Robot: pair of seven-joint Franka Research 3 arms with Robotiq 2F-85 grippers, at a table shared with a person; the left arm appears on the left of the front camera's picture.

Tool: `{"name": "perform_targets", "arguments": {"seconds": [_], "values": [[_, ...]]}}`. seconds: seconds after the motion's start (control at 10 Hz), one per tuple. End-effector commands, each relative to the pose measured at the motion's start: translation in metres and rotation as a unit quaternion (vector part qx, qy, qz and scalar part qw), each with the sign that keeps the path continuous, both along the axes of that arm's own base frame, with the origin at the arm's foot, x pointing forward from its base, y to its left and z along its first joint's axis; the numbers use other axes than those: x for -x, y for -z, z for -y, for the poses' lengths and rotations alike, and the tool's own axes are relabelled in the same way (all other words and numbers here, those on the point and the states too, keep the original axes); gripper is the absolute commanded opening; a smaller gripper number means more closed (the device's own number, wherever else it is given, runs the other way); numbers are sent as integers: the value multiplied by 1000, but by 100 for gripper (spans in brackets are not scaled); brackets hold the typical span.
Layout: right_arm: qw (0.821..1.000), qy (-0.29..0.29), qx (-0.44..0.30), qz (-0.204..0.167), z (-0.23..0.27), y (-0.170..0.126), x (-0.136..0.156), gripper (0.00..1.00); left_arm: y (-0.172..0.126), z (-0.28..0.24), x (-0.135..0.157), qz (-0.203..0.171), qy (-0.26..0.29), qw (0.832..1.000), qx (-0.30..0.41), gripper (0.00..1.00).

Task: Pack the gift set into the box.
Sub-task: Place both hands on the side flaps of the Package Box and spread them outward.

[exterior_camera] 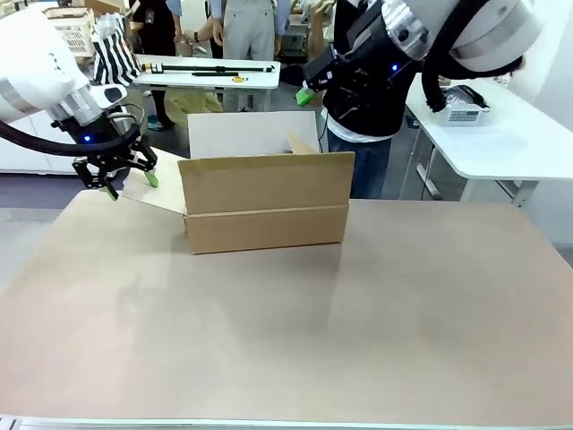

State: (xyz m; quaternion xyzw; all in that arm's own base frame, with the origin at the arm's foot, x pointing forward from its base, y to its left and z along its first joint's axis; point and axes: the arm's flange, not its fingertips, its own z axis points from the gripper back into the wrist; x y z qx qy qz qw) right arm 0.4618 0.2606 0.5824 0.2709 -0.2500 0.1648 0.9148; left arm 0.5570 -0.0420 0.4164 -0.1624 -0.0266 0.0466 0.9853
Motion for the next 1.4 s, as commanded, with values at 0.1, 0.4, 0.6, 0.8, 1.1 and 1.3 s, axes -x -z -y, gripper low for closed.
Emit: {"name": "perform_targets", "arguments": {"seconds": [0.1, 0.4, 0.6, 0.8, 1.1, 1.3], "values": [[1000, -12, 1, -12, 4, -1, 1, 100, -2, 0, 0, 3, 1, 1000, -8, 100], [994, 67, 88, 9, -18, -3, -51, 100, -2, 0, 0, 3, 1, 1000, -8, 100], [988, 36, 146, -28, -70, 12, -109, 100, -2, 0, 0, 3, 1, 1000, -8, 100], [982, 13, 174, -70, -108, 47, -124, 100, -2, 0, 0, 3, 1, 1000, -8, 100], [956, 1, 274, -107, -141, 112, -106, 100, -2, 0, 0, 3, 1, 1000, -8, 100], [951, 22, 298, -79, -125, 110, -93, 100, -2, 0, 0, 3, 1, 1000, -8, 100]]}}
